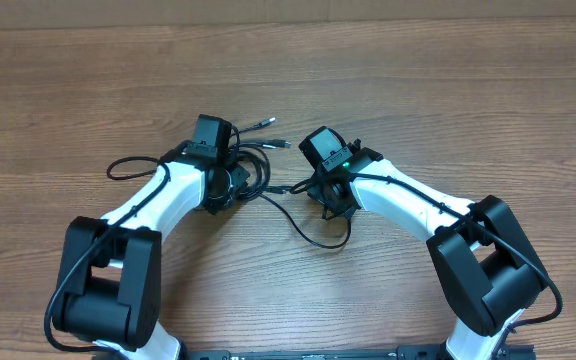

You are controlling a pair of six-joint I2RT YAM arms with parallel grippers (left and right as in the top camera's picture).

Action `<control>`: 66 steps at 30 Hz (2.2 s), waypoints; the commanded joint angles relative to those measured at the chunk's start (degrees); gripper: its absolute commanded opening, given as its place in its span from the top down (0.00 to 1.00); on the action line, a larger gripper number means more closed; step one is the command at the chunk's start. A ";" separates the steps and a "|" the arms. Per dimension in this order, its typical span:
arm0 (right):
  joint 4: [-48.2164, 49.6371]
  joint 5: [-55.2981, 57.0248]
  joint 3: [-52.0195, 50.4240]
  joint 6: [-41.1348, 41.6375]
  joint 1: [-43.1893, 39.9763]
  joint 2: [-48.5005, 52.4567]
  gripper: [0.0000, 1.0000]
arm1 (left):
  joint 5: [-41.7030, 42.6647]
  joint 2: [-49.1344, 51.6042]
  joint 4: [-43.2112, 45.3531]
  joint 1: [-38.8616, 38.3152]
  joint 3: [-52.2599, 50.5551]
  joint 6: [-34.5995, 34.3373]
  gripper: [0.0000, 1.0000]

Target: Untangle cables

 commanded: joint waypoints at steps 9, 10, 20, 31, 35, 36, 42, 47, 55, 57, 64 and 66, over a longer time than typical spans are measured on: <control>10.27 -21.24 0.15 -25.66 -1.33 -1.09 0.12 | 9.55 1.22 -5.75 0.04 10.12 27.19 0.96; 12.44 -29.00 0.15 -27.76 -2.36 -1.09 0.12 | 9.66 1.22 -6.56 0.04 10.84 27.43 0.96; 19.12 -25.03 0.11 -16.04 -4.13 -1.05 0.18 | -1.03 2.43 -11.04 -0.20 11.43 22.12 0.68; 25.20 -25.11 0.11 -16.59 -3.74 6.36 0.29 | -0.31 7.26 -5.38 -0.09 11.45 20.24 0.77; 25.14 -25.09 0.11 -16.96 -3.32 6.36 0.30 | -0.37 7.26 -4.94 -0.09 11.45 20.24 0.75; 25.14 -25.07 0.11 -16.98 -3.02 6.36 0.30 | -0.37 7.26 -4.94 -0.28 11.45 20.24 0.73; 24.41 -25.07 0.09 -18.29 -2.62 6.36 0.32 | -3.76 11.28 -5.11 -2.54 11.41 18.45 0.95; 24.30 -25.05 0.11 -18.49 -2.62 6.36 0.32 | -2.43 10.08 -8.39 -1.33 13.42 19.89 0.96; 23.74 -31.06 0.11 -17.73 -2.34 6.36 0.45 | 10.73 5.35 -8.33 -0.83 15.10 21.40 0.96; 20.87 -28.15 0.09 -14.40 -2.32 6.36 0.55 | 15.63 5.35 -6.36 -0.79 15.10 22.56 0.96; 16.20 -16.00 0.09 -13.05 -2.29 6.36 0.81 | 32.74 2.84 -2.25 6.10 15.17 24.22 0.96; 16.24 -15.39 0.09 -13.05 -2.29 6.36 0.82 | 34.77 2.84 -4.26 9.03 15.17 24.68 0.96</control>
